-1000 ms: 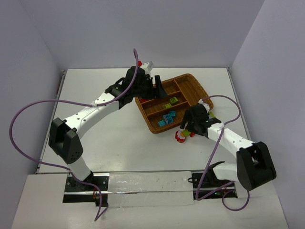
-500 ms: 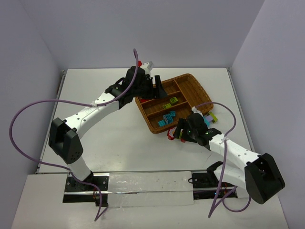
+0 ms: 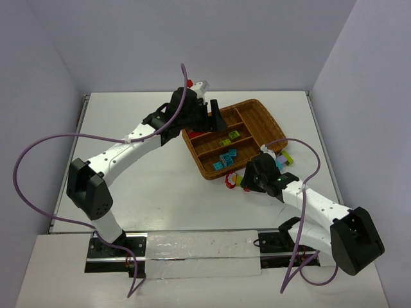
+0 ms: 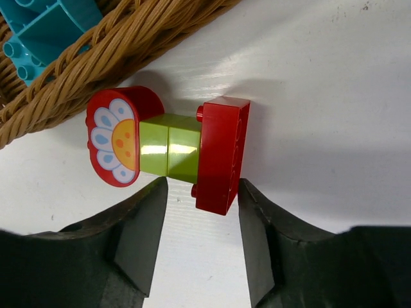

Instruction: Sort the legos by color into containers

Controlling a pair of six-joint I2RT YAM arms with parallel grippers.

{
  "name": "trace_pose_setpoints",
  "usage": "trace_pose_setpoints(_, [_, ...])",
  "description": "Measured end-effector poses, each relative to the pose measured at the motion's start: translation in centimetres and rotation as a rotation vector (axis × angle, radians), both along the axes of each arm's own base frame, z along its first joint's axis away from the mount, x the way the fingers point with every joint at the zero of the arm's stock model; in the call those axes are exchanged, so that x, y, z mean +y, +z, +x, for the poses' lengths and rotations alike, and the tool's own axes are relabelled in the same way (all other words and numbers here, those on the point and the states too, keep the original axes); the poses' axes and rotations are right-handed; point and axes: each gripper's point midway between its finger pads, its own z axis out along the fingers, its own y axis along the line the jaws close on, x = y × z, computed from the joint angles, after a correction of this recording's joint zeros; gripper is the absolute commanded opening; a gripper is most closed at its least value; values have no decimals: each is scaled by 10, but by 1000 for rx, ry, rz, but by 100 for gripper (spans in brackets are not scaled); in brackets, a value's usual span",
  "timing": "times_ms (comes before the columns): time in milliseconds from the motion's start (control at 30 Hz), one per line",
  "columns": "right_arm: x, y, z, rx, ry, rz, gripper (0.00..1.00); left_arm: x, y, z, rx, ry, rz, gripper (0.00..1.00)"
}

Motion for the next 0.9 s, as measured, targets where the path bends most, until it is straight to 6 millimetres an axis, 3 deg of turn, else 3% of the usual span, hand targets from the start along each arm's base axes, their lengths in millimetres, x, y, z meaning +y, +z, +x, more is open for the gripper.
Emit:
trace_pose_setpoints(600, [-1,-15,-2,38,13,-49,38,-2,-7,0,13,-5,11,80])
trace_pose_setpoints(667, [-2,-15,-2,39,11,-54,31,-2,-7,0,13,-5,11,80])
trace_pose_setpoints(733, [-2,-15,-2,39,10,-59,17,-2,-7,0,13,-5,11,80])
trace_pose_setpoints(900, [-4,-14,-2,37,3,-70,0,-2,-7,0,13,-5,11,80])
